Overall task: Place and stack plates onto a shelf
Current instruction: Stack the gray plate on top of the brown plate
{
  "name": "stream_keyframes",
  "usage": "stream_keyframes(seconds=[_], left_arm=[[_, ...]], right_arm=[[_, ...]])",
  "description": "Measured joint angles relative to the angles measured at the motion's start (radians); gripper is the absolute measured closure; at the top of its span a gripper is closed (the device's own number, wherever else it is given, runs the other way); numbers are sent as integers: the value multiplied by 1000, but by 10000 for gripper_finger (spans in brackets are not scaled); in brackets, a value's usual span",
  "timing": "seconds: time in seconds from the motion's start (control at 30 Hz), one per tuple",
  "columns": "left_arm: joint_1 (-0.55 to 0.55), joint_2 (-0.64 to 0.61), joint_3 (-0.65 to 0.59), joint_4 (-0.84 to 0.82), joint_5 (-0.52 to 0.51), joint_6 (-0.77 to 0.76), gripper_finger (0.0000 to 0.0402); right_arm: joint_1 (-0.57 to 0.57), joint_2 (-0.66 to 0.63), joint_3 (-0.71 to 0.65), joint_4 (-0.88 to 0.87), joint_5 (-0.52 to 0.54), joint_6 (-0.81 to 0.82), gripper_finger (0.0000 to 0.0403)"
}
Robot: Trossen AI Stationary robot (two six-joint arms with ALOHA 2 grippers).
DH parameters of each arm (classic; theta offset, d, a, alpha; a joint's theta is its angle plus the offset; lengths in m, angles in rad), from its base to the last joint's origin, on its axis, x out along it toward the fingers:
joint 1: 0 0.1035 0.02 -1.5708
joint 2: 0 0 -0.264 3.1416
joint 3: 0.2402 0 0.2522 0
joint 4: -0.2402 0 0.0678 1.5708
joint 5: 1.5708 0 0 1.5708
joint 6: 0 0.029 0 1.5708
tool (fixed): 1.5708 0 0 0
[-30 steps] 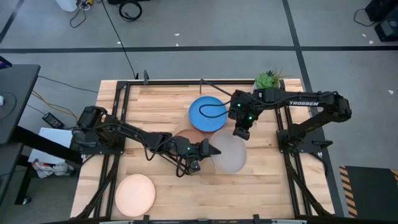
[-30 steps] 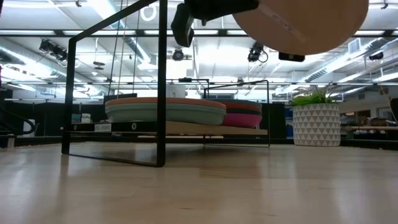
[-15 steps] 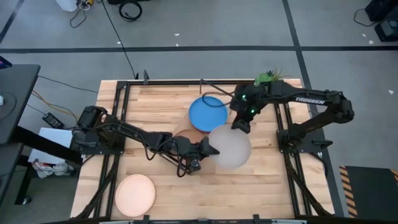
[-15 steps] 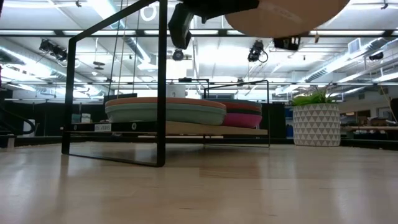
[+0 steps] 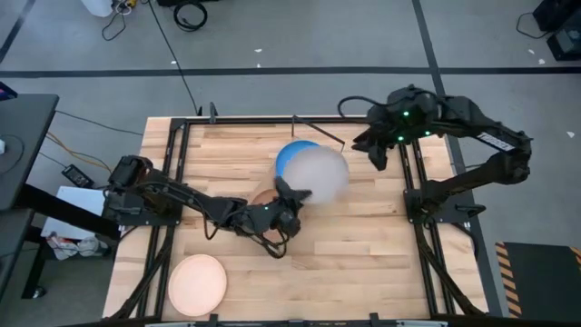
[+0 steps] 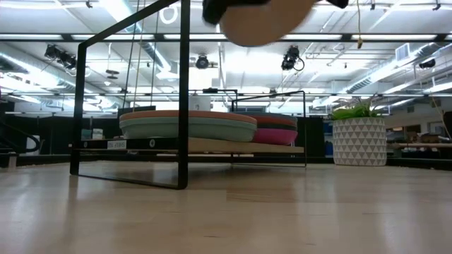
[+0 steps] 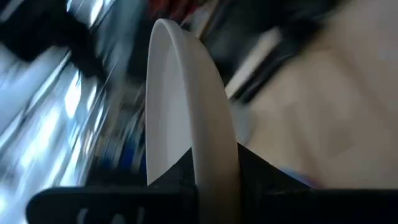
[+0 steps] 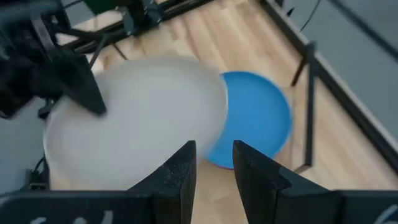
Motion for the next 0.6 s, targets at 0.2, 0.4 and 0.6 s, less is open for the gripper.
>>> stream_keyframes(seconds=[0.2, 0.4, 0.6], left_arm=[[-57, -3, 154, -285, -349, -310, 345], [-74, -3, 321, -598, -327, -659, 346], [-30, -3, 478, -1045, -36, -1049, 346]], right_arm=[[1, -42, 0, -11, 51, 0, 291], [25, -29, 0, -41, 58, -1, 291], [93, -8, -3, -39, 59, -163, 291]])
